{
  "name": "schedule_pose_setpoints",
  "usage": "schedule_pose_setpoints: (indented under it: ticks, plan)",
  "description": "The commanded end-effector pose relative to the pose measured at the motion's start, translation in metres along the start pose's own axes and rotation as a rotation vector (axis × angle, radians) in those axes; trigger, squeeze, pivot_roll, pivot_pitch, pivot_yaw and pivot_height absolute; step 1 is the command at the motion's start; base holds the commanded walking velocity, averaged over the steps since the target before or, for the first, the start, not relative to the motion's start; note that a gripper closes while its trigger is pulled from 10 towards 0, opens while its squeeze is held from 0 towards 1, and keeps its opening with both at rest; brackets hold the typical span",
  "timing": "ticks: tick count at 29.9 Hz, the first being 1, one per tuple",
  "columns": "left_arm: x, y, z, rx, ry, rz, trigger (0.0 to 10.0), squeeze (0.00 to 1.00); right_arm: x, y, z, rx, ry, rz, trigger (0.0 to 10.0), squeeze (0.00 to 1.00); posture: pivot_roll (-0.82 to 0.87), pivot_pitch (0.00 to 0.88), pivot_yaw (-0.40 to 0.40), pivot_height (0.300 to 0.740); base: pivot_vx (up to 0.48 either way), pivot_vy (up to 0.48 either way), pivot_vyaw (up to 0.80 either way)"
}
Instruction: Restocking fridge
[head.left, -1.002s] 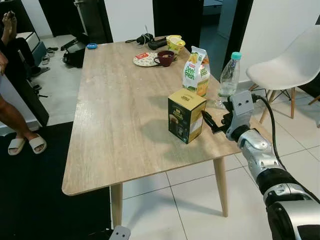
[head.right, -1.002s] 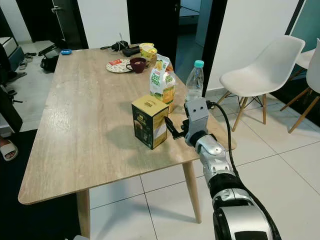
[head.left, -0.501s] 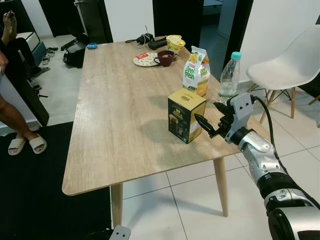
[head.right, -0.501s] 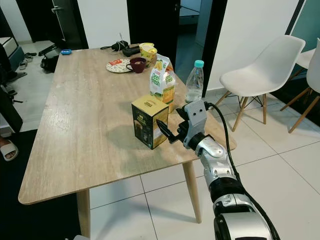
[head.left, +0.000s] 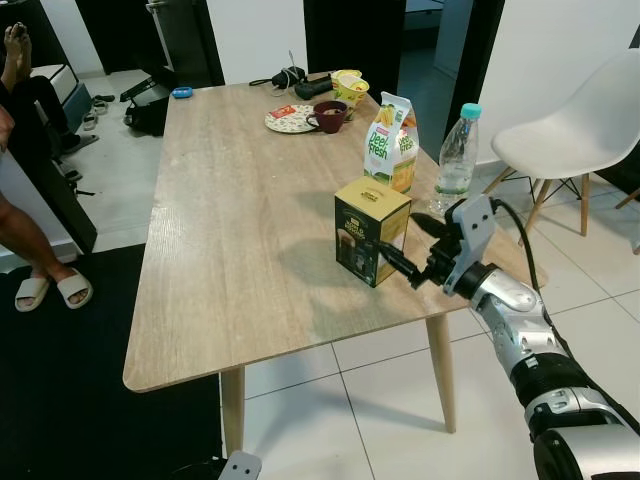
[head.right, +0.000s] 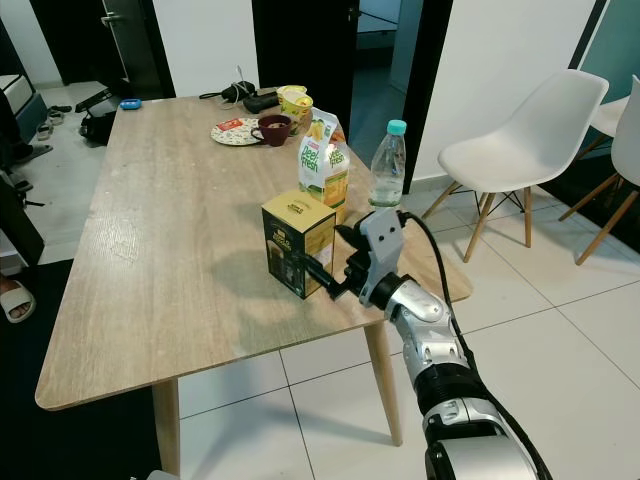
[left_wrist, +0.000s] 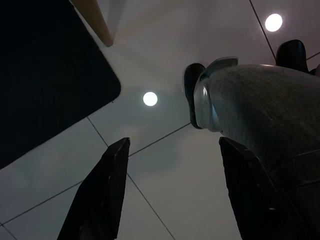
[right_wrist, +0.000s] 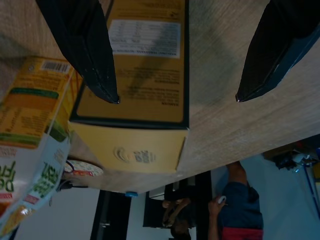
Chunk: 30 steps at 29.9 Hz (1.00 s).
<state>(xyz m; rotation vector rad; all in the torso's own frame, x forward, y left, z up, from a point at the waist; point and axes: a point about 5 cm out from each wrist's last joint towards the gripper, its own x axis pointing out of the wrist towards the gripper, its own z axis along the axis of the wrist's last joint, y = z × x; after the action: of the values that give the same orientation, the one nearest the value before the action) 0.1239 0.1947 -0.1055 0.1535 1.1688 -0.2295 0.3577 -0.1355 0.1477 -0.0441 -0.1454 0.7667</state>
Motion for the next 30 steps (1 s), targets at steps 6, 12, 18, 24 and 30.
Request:
schedule_pose_setpoints:
  ticks: [6, 12, 18, 24, 30]
  plan:
    - [-0.001, 0.0, -0.005, 0.009, 0.02, -0.004, 10.0, 0.0, -0.001, 0.011, -0.005, 0.015, 0.015, 0.077, 10.0, 0.0, 0.04, 0.0, -0.009, 0.74, 0.0, 0.0, 0.0]
    - [0.0, 0.0, -0.005, 0.016, 0.021, -0.005, 10.0, 0.0, 0.003, 0.023, -0.008, 0.017, 0.029, 0.127, 10.0, 0.0, 0.04, 0.0, -0.011, 0.74, 0.0, 0.0, 0.0]
    - [0.0, -0.001, -0.004, 0.019, 0.02, -0.006, 10.0, 0.0, 0.012, 0.038, -0.013, 0.034, 0.034, 0.135, 10.0, 0.0, 0.04, 0.0, -0.011, 0.74, 0.0, 0.0, 0.0]
    - [0.0, -0.001, -0.004, 0.014, 0.018, -0.006, 10.0, 0.0, 0.016, 0.039, -0.013, 0.046, 0.032, 0.097, 10.0, 0.0, 0.04, 0.0, -0.009, 0.74, 0.0, 0.0, 0.0]
    - [0.0, 0.0, -0.002, 0.011, 0.014, -0.007, 10.0, 0.0, 0.025, 0.039, -0.01, 0.061, 0.02, 0.008, 10.0, 0.0, 0.03, 0.0, -0.007, 0.74, 0.0, 0.0, 0.0]
